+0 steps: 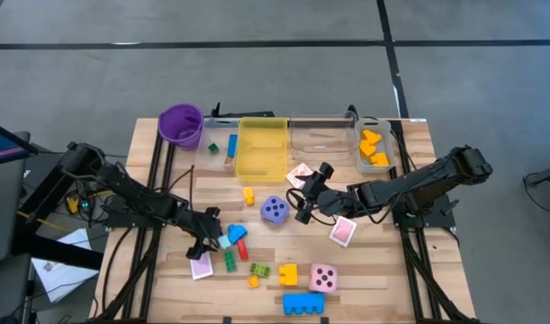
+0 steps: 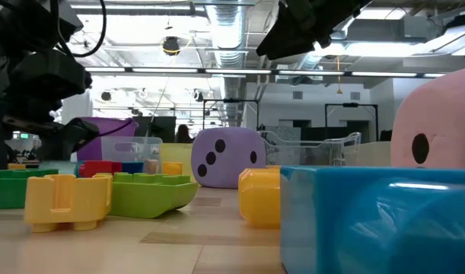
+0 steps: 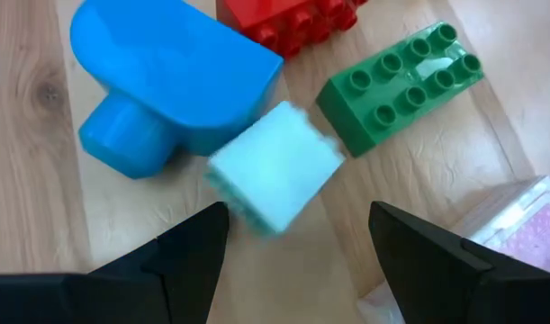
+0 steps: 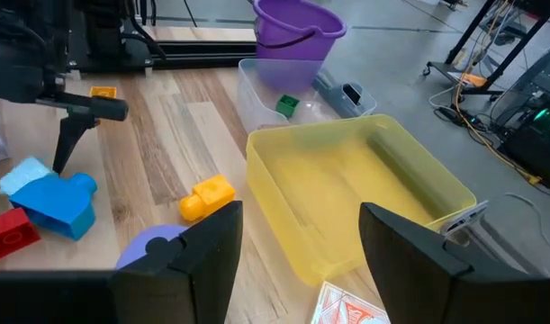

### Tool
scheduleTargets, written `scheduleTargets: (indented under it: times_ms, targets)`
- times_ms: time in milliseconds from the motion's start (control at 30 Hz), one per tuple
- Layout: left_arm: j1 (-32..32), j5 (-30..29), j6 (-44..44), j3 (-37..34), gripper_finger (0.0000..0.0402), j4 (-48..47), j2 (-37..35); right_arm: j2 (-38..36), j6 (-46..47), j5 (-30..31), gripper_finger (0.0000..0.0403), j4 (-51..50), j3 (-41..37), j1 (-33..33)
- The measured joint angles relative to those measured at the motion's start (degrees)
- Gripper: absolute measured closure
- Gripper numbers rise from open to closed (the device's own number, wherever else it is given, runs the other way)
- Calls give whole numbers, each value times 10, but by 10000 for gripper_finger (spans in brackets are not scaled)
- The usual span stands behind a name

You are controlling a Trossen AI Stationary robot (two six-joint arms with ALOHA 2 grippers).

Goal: Pick & Place Toys
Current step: Put the small light blue game piece into the white bin

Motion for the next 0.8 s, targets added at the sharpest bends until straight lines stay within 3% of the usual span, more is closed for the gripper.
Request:
scheduleTargets:
  times_ms: [400, 800]
  targets:
    - [0, -10, 0, -1, 137, 61, 1, 0, 0, 0, 186, 0, 0, 0]
    - [0, -26, 33, -1, 137, 63, 3, 0, -1, 0, 186, 0, 0, 0]
